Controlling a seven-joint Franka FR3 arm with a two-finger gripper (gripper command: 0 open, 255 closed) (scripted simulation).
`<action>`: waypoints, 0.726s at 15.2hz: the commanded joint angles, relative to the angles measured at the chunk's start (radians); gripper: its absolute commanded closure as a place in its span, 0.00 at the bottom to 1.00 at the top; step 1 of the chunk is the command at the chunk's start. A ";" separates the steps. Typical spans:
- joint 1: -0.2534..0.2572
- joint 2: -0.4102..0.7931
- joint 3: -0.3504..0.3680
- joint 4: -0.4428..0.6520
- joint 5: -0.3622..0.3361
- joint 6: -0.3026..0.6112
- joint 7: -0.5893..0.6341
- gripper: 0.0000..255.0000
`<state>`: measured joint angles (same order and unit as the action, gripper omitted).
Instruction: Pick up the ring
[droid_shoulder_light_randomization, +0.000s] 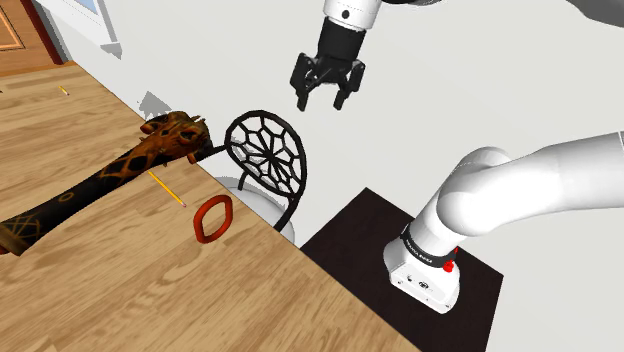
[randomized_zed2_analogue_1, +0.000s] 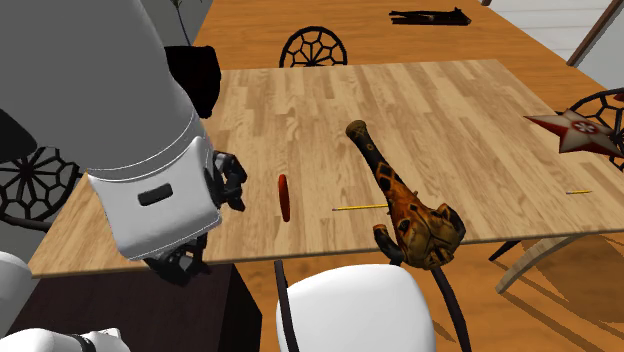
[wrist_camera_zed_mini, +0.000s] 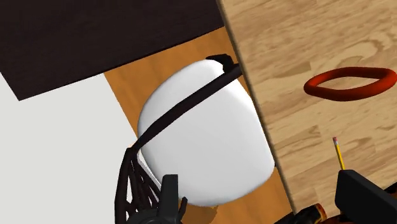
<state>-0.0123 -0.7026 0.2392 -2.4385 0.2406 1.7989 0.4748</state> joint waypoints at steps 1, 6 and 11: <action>-0.006 0.039 0.047 -0.005 0.029 0.034 0.089 0.00; -0.019 0.163 0.171 0.004 0.092 0.129 0.305 0.00; -0.045 0.331 0.290 0.050 0.119 0.235 0.525 0.00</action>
<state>-0.0507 -0.4076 0.5068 -2.4006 0.3573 2.0127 0.9521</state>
